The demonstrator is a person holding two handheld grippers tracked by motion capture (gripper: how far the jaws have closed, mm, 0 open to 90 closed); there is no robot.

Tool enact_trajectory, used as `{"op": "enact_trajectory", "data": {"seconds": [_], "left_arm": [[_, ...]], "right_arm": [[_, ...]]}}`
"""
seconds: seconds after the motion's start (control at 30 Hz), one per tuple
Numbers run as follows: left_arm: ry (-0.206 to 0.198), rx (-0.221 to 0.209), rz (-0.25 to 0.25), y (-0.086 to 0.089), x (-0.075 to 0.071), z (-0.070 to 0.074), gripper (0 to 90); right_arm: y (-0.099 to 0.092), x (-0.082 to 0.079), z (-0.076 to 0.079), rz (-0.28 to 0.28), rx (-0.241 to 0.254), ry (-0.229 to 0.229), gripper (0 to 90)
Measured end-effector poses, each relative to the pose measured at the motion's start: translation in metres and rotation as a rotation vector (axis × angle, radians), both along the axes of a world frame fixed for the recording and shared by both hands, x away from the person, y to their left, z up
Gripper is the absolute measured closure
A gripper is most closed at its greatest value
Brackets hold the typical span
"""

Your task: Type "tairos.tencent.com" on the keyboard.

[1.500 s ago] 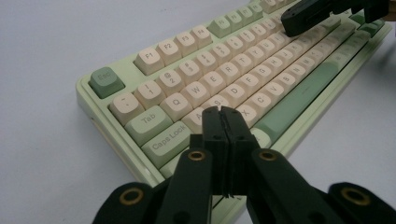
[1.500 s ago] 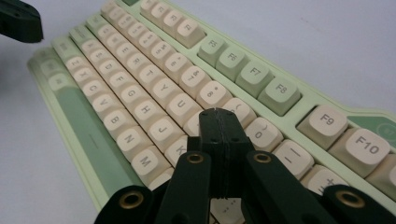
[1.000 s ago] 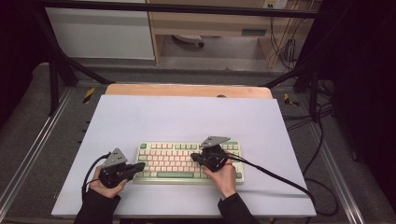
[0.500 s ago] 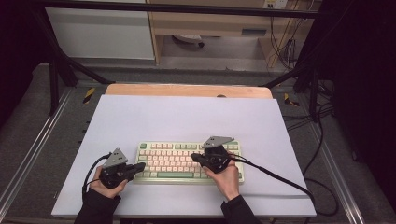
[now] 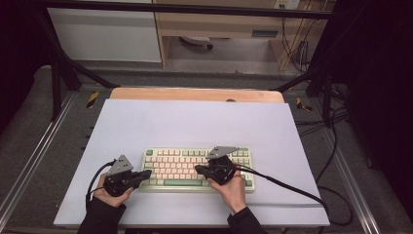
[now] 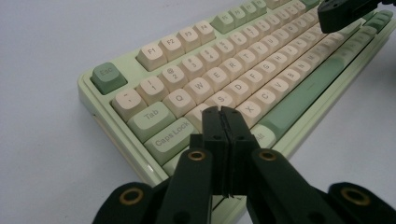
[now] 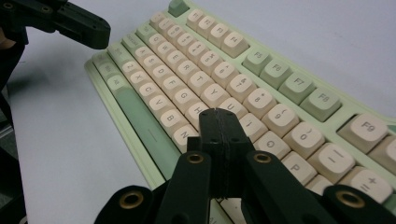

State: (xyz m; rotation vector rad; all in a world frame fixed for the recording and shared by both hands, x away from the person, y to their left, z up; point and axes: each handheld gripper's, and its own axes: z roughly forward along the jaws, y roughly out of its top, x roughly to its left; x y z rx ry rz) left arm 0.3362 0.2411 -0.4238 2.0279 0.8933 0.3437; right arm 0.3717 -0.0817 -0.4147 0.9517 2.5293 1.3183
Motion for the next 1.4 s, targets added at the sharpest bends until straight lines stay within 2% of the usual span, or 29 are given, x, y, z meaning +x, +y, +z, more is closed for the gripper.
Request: {"op": "enact_trajectory", "data": {"seconds": [0.4, 0.63, 0.8, 1.0, 1.13, 1.27, 1.4], "left_arm": [[0.000, 0.000, -0.001, 0.000, 0.000, 0.000, 88.9], [-0.001, -0.001, -0.001, 0.000, 0.000, 0.000, 88.9], [-0.002, -0.006, 0.000, 0.000, 0.000, 0.001, 88.8], [-0.007, -0.011, -0.004, 0.001, -0.001, 0.003, 88.3], [-0.006, -0.015, -0.007, 0.003, -0.001, 0.004, 85.3], [-0.004, -0.004, -0.018, 0.003, -0.001, 0.005, 75.5], [-0.019, 0.015, -0.021, 0.004, 0.000, 0.006, 63.2]], "right_arm": [[0.009, -0.001, -0.016, 0.018, -0.013, 0.040, 90.0], [0.011, -0.001, -0.020, 0.022, -0.025, 0.031, 90.0], [0.007, -0.003, -0.014, 0.023, -0.019, 0.018, 90.0], [-0.008, -0.002, 0.004, -0.003, -0.011, -0.017, 89.8], [-0.025, -0.002, 0.013, -0.023, 0.008, -0.032, 85.7], [-0.045, -0.003, 0.015, -0.047, 0.009, -0.042, 78.5], [-0.065, -0.005, 0.014, -0.076, 0.010, -0.050, 65.2]]}}
